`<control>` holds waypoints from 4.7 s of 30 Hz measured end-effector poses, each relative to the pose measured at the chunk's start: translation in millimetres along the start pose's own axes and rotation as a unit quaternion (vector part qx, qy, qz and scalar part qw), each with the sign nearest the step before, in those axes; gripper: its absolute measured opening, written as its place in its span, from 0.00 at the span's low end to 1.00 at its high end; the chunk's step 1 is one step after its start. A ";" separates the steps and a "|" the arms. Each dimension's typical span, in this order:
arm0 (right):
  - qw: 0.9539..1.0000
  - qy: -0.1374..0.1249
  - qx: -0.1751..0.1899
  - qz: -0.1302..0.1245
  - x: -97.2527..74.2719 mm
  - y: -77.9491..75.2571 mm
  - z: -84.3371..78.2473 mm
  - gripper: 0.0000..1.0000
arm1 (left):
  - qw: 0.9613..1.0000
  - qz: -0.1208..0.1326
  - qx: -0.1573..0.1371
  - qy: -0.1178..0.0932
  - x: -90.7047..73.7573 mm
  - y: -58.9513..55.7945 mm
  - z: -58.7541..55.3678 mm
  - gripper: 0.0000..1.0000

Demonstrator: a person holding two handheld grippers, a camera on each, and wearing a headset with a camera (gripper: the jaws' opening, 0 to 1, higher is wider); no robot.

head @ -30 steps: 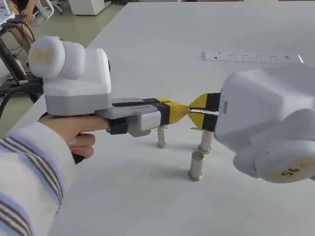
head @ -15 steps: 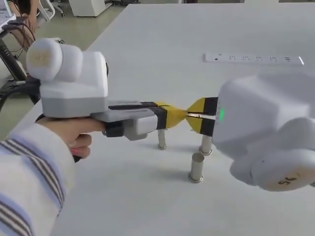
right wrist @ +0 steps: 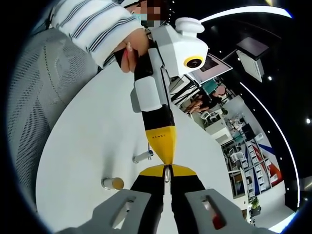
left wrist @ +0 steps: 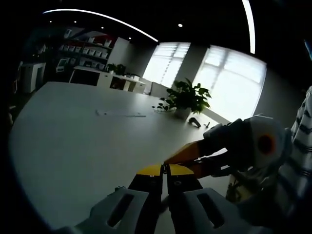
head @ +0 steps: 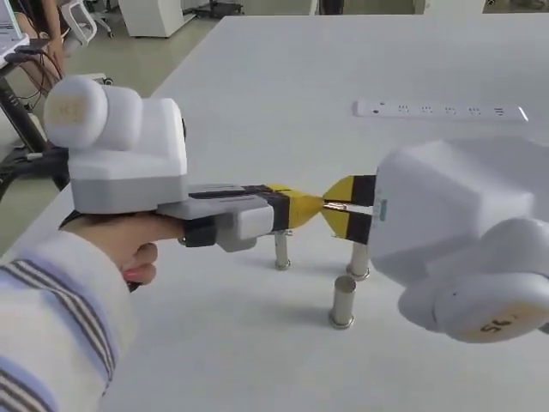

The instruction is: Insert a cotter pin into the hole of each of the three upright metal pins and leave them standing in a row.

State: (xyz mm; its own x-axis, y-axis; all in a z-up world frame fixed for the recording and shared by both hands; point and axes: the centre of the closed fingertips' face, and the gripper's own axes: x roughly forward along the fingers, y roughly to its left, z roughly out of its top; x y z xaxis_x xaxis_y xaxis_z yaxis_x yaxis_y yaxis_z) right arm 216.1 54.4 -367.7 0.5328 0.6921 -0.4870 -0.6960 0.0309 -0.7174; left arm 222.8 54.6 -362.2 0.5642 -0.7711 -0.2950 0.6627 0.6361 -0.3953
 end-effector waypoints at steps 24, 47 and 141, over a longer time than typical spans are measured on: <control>0.974 -0.030 0.218 0.050 -4.3 0.1 -16.9 0.32 | 0.999 0.009 0.041 -0.006 -13.7 2.8 1.3 0.00; 0.912 -0.088 0.368 0.162 -13.3 12.3 -8.2 0.38 | 0.985 -0.046 0.163 -0.023 -18.2 -19.8 5.0 0.00; 0.914 -0.001 0.333 0.233 -42.3 84.1 -72.6 0.00 | 0.960 -0.137 0.215 0.115 17.5 -29.5 -66.9 0.21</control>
State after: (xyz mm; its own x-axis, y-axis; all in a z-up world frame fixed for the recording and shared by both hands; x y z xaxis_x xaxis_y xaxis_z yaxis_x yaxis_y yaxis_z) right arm 170.0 -24.6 -443.7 0.1041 0.7437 -0.6604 -0.9858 0.1649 0.0303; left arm 180.2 20.5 -413.8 0.2484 -0.8656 -0.4349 0.9408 0.3224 -0.1045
